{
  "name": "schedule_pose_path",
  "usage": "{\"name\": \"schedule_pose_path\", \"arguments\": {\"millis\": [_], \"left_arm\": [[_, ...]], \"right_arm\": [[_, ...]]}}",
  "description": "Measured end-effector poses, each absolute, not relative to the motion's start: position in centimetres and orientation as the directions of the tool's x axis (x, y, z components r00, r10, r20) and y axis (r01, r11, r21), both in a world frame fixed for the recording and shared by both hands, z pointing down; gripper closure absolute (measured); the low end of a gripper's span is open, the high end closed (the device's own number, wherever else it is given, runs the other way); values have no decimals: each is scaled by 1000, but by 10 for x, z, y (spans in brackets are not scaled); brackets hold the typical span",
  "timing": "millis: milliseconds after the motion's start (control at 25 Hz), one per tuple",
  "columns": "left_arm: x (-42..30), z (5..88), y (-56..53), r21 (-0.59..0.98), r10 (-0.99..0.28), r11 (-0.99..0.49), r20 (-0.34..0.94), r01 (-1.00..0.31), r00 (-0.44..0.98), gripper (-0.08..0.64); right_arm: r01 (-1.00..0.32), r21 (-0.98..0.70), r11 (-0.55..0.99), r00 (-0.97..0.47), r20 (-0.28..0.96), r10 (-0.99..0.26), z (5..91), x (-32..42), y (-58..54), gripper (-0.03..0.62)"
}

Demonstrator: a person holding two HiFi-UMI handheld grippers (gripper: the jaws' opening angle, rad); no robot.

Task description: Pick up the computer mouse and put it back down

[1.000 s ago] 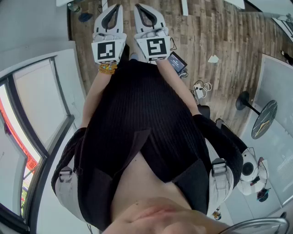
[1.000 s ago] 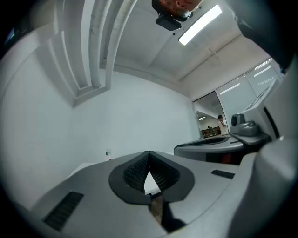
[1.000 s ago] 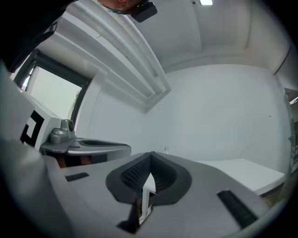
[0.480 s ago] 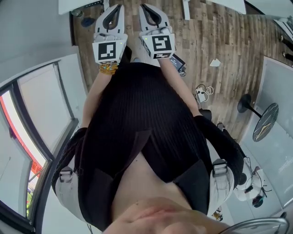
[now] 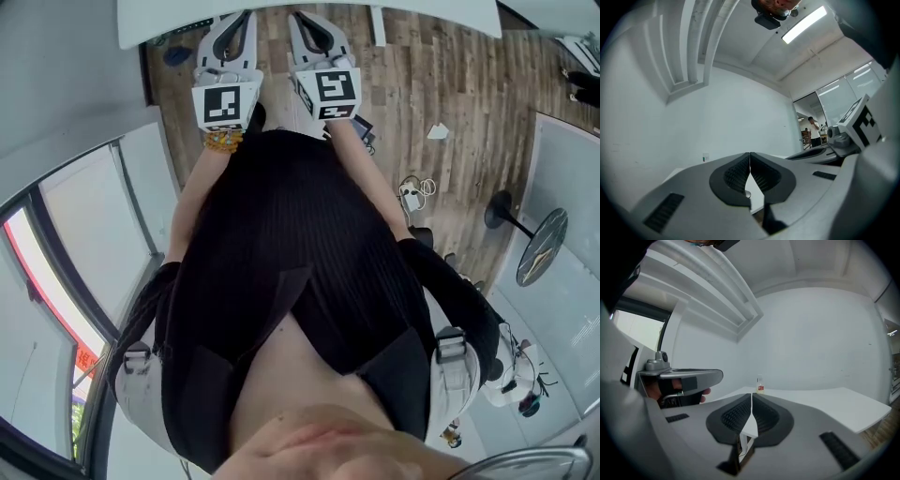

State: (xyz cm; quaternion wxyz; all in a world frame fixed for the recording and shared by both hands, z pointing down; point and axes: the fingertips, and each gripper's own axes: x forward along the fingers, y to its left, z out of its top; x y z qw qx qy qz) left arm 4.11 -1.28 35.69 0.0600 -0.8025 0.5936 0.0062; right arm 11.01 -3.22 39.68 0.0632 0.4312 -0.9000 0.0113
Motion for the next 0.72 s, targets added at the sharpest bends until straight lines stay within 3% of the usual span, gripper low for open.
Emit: {"name": "schedule_pose_path", "arguments": {"millis": [720], "left_arm": [[1, 376, -92, -24, -938, -340, -67, -940, 341, 546]], "right_arm": [[-806, 59, 589, -561, 239, -792, 413, 81, -106, 563]]}}
